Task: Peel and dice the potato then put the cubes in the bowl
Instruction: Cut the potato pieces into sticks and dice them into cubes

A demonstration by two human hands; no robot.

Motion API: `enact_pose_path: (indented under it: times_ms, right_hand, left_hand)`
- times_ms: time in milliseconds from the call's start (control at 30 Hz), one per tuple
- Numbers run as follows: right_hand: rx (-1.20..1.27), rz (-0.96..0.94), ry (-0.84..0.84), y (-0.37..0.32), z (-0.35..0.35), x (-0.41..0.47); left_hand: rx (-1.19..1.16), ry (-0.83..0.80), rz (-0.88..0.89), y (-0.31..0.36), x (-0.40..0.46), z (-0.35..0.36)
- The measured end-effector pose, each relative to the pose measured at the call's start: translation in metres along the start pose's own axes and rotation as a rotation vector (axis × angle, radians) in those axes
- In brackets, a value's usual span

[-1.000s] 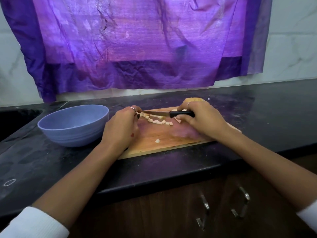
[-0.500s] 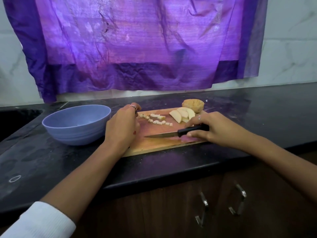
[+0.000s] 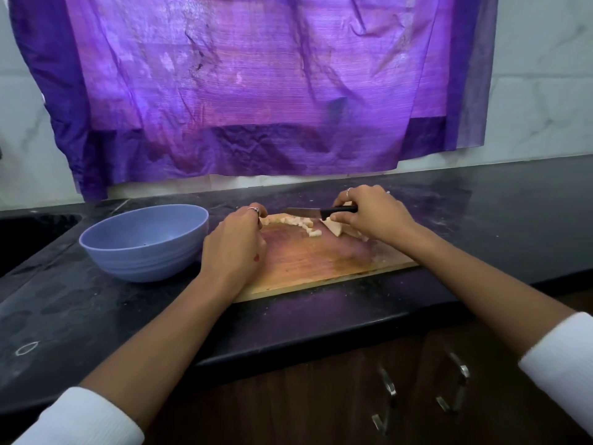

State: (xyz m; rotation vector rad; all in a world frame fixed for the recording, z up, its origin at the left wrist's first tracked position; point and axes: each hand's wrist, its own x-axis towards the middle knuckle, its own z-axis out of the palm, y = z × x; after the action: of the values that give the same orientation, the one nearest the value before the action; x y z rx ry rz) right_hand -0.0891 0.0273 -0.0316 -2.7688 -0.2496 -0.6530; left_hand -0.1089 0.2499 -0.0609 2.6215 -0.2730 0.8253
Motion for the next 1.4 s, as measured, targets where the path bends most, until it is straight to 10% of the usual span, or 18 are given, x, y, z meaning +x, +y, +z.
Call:
enact_pose_path:
  times_ms: [600,1067,1400]
  right_hand:
    - [-0.146,-0.067,0.039,-0.003,-0.007,-0.017]
    - [0.630,0.185,0.120,0.066,-0.008,-0.056]
    - [0.541,0.207,0.140,0.068,-0.007,-0.055]
  left_hand:
    - [0.117,-0.059,0.046,0.003,-0.002,0.008]
    - [0.037,-0.300,-0.137,0.000,0.002,0.010]
    - [0.050,-0.382,-0.133,0.012,-0.002,0.005]
